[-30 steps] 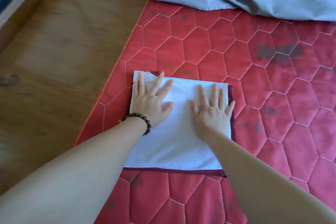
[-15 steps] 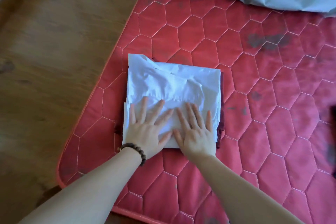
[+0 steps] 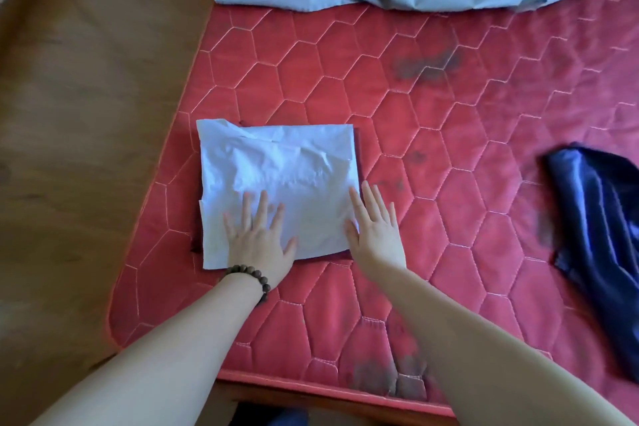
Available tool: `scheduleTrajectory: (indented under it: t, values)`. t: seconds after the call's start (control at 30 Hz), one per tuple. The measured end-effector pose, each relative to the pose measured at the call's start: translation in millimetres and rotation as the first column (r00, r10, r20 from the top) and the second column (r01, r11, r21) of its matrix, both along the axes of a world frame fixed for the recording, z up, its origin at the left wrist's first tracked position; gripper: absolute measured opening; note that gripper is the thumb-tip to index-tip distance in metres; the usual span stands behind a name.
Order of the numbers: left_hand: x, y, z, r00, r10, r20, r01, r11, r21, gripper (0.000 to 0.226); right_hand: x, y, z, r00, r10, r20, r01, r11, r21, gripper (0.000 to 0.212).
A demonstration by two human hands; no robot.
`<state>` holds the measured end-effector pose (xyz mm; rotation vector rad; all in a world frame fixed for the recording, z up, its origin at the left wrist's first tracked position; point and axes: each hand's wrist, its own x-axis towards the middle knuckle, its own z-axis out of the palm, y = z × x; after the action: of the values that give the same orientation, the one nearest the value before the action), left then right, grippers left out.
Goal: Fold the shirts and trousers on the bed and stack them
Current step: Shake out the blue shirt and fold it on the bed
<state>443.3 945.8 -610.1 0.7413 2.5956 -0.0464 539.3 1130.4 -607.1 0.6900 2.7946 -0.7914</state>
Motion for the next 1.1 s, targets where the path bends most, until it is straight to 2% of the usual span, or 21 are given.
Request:
scheduleTrajectory:
  t: [0.1, 0.2, 0.27, 0.5, 0.6, 0.7, 0.8, 0.93, 1.03, 1.1]
  values:
    - [33.7, 42.5, 24.1, 0.994, -0.076, 0.073, 0.070, 0.994, 0.086, 0.060, 43.1, 33.8, 25.8, 0.992, -0.123, -0.033, 0.123, 0.992, -0.012, 0.056]
    - [72.1, 105.6, 44.6, 0.983, -0.126, 0.132, 0.092, 0.967, 0.238, 0.050, 93.9, 77.9, 44.8, 0.969, -0.247, -0.010, 0.247, 0.969, -0.016, 0.058]
    - [102.5, 153.5, 53.4, 0.976, -0.155, 0.155, 0.108, 0.954, 0.278, 0.045, 133.2, 113.0, 54.8, 0.940, -0.342, -0.002, 0.342, 0.939, -0.026, 0.058]
    - [218.0, 327.2, 49.6, 0.947, -0.302, 0.105, 0.248, 0.901, 0.357, 0.039, 266.4, 257.4, 61.5, 0.872, -0.490, -0.007, 0.489, 0.869, 0.074, 0.049]
    - [257.6, 391.4, 43.2, 0.954, -0.282, 0.100, 0.228, 0.902, 0.366, 0.041, 305.8, 319.7, 51.6, 0.870, -0.493, 0.025, 0.487, 0.865, 0.122, 0.049]
    - [278.4, 439.7, 32.1, 0.971, -0.221, 0.094, 0.176, 0.920, 0.349, 0.061, 323.9, 372.7, 36.9, 0.879, -0.472, 0.060, 0.461, 0.876, 0.145, 0.053]
    - [283.7, 469.1, 17.1, 0.980, -0.190, 0.050, 0.164, 0.930, 0.327, 0.082, 320.2, 410.5, 21.3, 0.912, -0.411, 0.008, 0.407, 0.905, 0.123, 0.057]
    - [284.0, 489.0, -6.4, 0.961, -0.275, 0.032, 0.259, 0.933, 0.251, 0.095, 289.2, 446.1, 3.0, 0.929, -0.363, -0.074, 0.368, 0.927, 0.076, 0.069]
    - [288.6, 489.7, -20.8, 0.943, -0.318, 0.097, 0.301, 0.941, 0.153, 0.095, 270.9, 454.7, -12.3, 0.943, -0.330, 0.046, 0.326, 0.942, 0.081, 0.088]
    - [294.2, 483.3, -26.4, 0.939, -0.330, 0.095, 0.323, 0.942, 0.089, 0.092, 271.3, 448.5, -23.1, 0.945, -0.282, 0.166, 0.264, 0.957, 0.121, 0.091]
